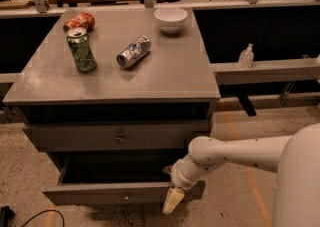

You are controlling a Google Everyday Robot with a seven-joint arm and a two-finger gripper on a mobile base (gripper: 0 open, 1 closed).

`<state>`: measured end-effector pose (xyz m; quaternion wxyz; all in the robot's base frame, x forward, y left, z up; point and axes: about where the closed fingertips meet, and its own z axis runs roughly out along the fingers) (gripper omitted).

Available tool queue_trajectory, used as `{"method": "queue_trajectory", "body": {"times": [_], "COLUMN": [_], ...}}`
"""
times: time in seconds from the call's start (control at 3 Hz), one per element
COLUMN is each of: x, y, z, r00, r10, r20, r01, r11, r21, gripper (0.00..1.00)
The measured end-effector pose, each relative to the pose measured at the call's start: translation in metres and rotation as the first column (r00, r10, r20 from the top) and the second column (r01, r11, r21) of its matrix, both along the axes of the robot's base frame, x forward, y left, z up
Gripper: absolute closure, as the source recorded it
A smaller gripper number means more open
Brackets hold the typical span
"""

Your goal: Open middle drawer

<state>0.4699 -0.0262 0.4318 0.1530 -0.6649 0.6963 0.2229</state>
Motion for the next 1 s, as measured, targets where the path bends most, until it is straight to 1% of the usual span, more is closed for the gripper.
{"method": "queue_trajectory", "body": {"times": [0.33,0.67,1.0], "x": [-0.005,-0.014,-0.026], "y": [-0.003,-0.009,-0.010], "z": [-0.007,-0.006,-0.001], "r00": [0.9997,0.9981,0.9943], "r10": [0.006,0.012,0.031], "r20": [-0.025,-0.060,-0.102], "r01": [-0.006,-0.014,-0.033], "r11": [1.000,1.000,0.999], "r21": [-0.013,-0.021,-0.014], "gripper": [0.42,0.65,0.88]}}
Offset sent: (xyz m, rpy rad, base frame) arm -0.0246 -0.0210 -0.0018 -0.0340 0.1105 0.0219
